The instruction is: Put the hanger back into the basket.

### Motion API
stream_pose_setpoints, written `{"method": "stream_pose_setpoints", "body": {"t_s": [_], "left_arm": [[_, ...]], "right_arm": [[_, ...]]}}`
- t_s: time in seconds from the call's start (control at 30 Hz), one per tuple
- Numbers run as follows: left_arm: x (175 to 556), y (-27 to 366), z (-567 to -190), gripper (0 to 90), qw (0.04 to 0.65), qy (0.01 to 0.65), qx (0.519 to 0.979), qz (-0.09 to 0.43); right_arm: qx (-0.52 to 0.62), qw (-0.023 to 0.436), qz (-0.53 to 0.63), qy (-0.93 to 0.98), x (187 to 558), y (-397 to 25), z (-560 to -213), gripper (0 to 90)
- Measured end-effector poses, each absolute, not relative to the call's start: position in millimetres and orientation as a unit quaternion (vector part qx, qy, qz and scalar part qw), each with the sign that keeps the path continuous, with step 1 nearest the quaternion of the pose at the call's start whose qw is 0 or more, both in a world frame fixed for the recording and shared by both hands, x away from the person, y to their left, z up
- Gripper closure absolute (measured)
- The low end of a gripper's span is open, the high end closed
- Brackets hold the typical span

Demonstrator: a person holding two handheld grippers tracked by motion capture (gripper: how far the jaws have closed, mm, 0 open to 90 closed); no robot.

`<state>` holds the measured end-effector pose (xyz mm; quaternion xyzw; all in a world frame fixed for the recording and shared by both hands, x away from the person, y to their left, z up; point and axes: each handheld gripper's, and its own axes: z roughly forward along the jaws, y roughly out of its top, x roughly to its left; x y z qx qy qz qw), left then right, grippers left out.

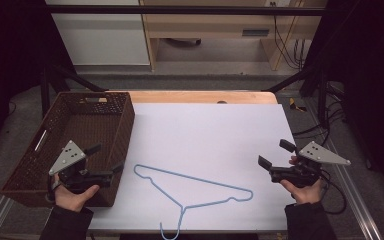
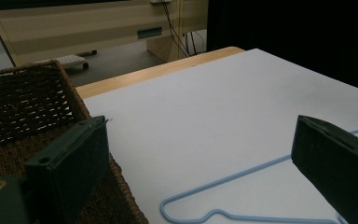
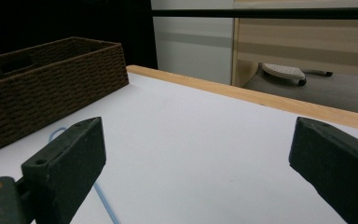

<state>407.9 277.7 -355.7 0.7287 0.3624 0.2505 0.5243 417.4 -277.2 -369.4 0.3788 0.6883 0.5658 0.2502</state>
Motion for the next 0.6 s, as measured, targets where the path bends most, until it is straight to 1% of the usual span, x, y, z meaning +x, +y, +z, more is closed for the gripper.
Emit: {"method": "stream_pose_setpoints", "body": {"t_s": [0.13, 0.27, 0.43, 0.47, 0.5, 0.6], "left_arm": [[408, 277, -356, 3.9, 0.526, 0.362, 0.728, 0.25], [407, 274, -357, 4.1, 0.525, 0.359, 0.73, 0.249], [408, 271, -358, 4.3, 0.522, 0.356, 0.735, 0.247], [408, 271, -358, 4.3, 0.522, 0.356, 0.735, 0.247], [407, 270, -358, 4.3, 0.522, 0.353, 0.736, 0.246], [407, 266, -359, 4.3, 0.522, 0.35, 0.739, 0.243]], "right_arm": [[0.374, 0.247, 0.558, 0.698, 418, -272, -370, 4.5], [0.362, 0.247, 0.55, 0.711, 417, -262, -370, 7.1], [0.337, 0.215, 0.532, 0.746, 417, -239, -370, 9.5], [0.337, 0.215, 0.532, 0.746, 417, -239, -370, 9.5], [0.324, 0.198, 0.528, 0.76, 416, -225, -371, 10.2], [0.306, 0.179, 0.514, 0.781, 415, -205, -375, 10.2]]}}
